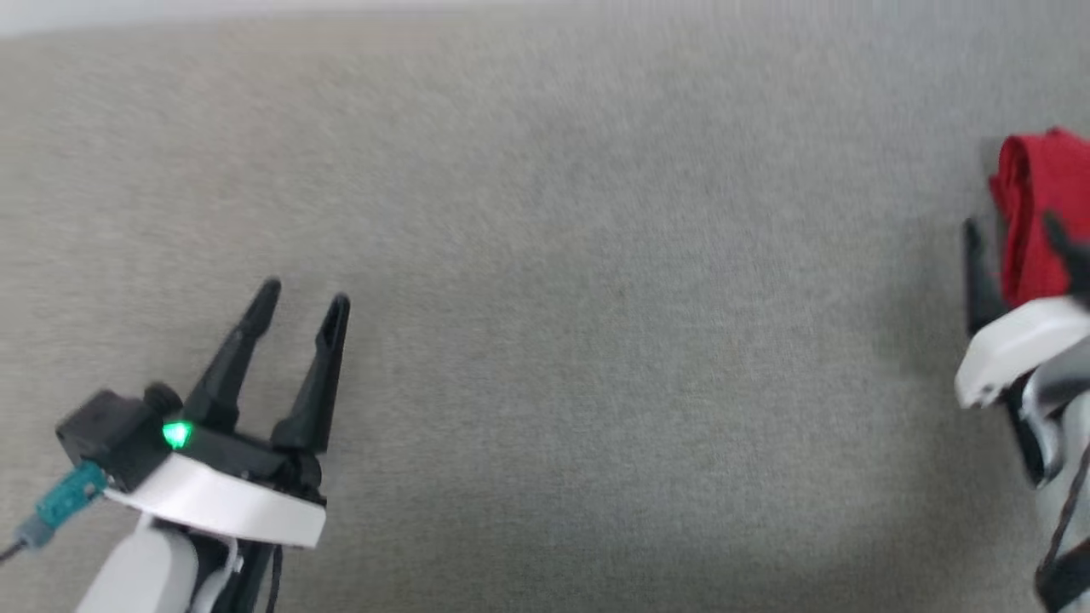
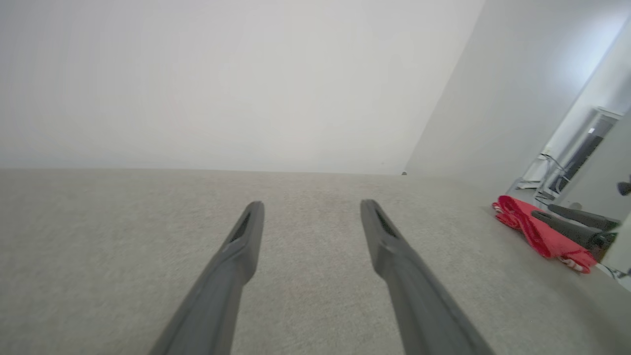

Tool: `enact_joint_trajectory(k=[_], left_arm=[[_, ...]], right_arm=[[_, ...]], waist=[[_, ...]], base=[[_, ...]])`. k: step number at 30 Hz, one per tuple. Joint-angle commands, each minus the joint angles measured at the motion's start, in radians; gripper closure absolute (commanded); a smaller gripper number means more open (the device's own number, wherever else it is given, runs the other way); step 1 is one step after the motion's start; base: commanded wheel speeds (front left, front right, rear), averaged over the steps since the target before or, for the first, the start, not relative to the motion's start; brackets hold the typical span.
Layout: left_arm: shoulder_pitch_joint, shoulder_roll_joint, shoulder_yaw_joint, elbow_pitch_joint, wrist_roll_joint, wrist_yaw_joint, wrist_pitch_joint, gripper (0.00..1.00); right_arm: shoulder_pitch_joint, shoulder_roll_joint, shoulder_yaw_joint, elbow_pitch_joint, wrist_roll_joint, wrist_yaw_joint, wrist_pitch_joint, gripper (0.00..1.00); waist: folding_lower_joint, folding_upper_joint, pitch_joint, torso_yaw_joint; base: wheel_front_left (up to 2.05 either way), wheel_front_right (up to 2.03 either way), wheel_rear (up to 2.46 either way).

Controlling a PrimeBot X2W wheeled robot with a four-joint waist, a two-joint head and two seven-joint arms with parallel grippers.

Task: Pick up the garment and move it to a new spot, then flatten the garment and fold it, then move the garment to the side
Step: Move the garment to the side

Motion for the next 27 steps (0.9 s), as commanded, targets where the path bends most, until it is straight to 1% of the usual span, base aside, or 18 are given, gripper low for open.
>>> enact_joint_trajectory(k=[1,7,13,16,22,27], left_arm=[[0.027,-0.01,0.01,0.011,0.007,0.003,-0.005,0.0],[0.134,-0.072,0.07,0.074,0.037,0.003,-0.005,0.0],[0.236,-0.111,0.124,0.105,0.061,0.003,-0.005,0.0],[0.28,-0.124,0.144,0.114,0.069,0.003,-0.005,0.0],[0.333,-0.147,0.185,0.1,0.078,0.003,-0.005,0.0],[0.359,-0.138,0.199,0.075,0.085,0.003,-0.005,0.0]], right_arm=[[0.023,0.001,0.013,0.01,0.011,0.0,-0.017,0.0],[0.12,0.054,0.06,0.042,0.087,0.0,-0.103,0.0],[0.223,0.113,0.081,0.019,0.156,0.0,-0.145,0.0],[0.279,0.128,0.085,-0.007,0.192,0.0,-0.155,0.0],[0.363,0.141,0.078,-0.095,0.232,0.0,-0.16,0.0],[0.425,0.145,0.083,-0.171,0.244,0.0,-0.16,0.0]], waist=[[0.0,0.0,-0.089,0.057],[0.0,0.0,-0.199,0.106],[0.0,0.0,-0.277,0.115],[0.0,0.0,-0.315,0.117],[0.0,0.0,-0.34,0.117],[0.0,0.0,-0.354,0.126]], base=[[0.0,0.0,0.0],[0.0,0.0,0.0],[0.0,0.0,0.0],[0.0,0.0,0.0],[0.0,0.0,0.0],[0.0,0.0,0.0]])
